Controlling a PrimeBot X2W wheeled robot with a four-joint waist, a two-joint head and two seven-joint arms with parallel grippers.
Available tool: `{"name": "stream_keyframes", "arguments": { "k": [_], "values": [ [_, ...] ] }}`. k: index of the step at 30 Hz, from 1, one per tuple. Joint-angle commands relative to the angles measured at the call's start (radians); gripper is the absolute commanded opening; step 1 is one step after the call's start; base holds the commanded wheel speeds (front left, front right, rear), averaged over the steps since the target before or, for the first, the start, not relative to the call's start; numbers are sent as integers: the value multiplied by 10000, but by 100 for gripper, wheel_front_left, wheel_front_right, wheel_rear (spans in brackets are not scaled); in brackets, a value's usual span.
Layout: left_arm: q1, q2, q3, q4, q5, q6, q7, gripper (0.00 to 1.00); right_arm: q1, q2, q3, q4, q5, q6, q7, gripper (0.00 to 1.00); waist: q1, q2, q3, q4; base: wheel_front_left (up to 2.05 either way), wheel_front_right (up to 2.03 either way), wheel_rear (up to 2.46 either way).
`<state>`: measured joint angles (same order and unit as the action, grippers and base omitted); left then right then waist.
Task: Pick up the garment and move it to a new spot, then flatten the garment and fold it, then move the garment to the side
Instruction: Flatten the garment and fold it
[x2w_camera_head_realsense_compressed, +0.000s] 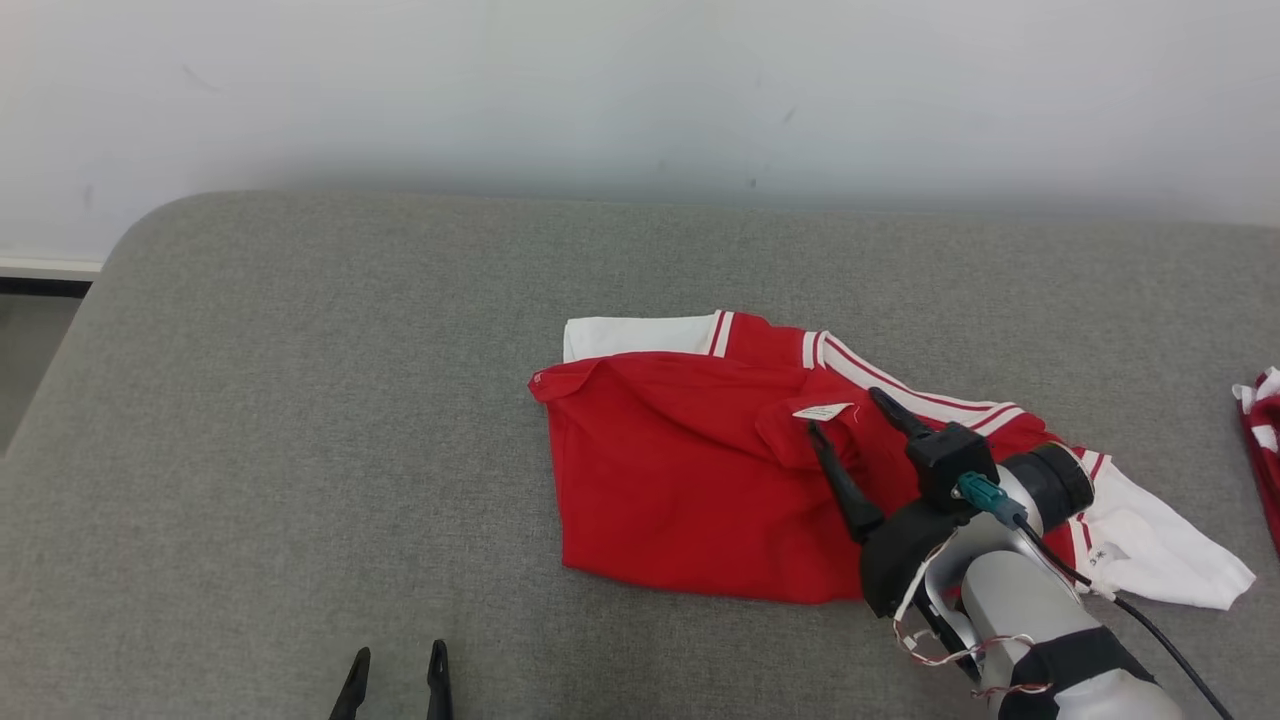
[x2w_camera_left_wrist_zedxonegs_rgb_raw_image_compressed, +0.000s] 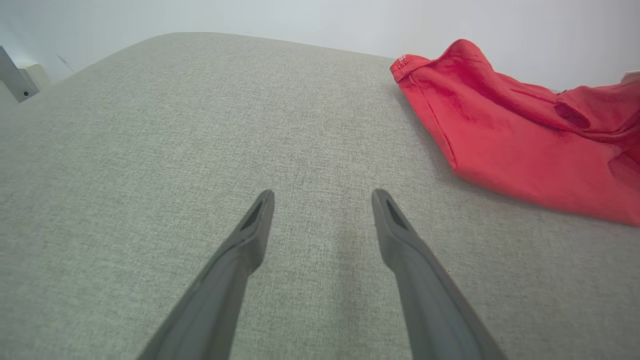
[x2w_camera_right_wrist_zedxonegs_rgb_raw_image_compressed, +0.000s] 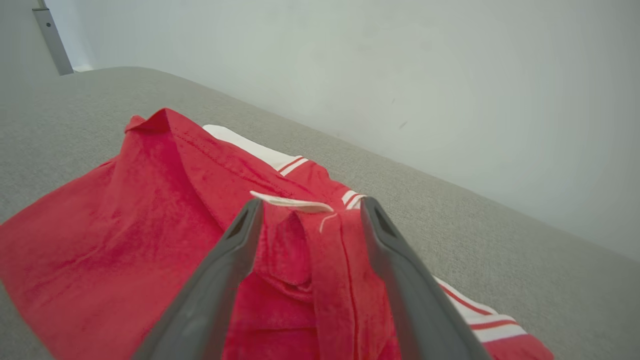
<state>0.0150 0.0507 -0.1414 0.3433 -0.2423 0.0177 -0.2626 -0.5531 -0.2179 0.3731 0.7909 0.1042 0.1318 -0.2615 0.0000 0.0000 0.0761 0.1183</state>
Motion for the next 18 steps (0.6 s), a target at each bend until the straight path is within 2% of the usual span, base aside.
{"name": "stream_keyframes", "arguments": {
  "k": [1,7,8,9,10,11,15,18],
  "values": [
    [-41,-5,-11,-6,-79,66,-31,100,-252,-1,139,188,-33,-26,-40,100,0,0,70,129,0,0,0],
    [-49,-7,-32,-6,-143,85,-31,100,-683,41,305,1017,-253,-26,-30,100,0,0,123,186,0,0,0],
    [-70,-7,-48,-7,-156,81,-31,100,-776,49,330,1248,-329,-26,15,89,0,0,134,195,0,0,0],
    [-109,-7,-53,-4,-166,81,-31,100,-857,80,314,1463,-333,-26,37,61,0,0,144,203,0,0,0],
    [-143,-5,-61,0,-182,78,-31,100,-937,115,306,1630,-356,-26,31,38,0,0,153,209,0,0,0],
    [-164,-5,-71,3,-193,73,-31,100,-1018,162,322,1760,-384,-26,20,1,0,0,157,217,0,0,0],
    [-148,-5,-73,17,-203,77,-31,100,-1224,414,438,1696,-141,-26,-25,0,0,0,112,212,0,0,0],
    [-54,-7,5,60,-187,70,-31,100,-1098,625,734,699,228,-26,-39,0,0,0,-33,146,0,0,0]
  ]
}}
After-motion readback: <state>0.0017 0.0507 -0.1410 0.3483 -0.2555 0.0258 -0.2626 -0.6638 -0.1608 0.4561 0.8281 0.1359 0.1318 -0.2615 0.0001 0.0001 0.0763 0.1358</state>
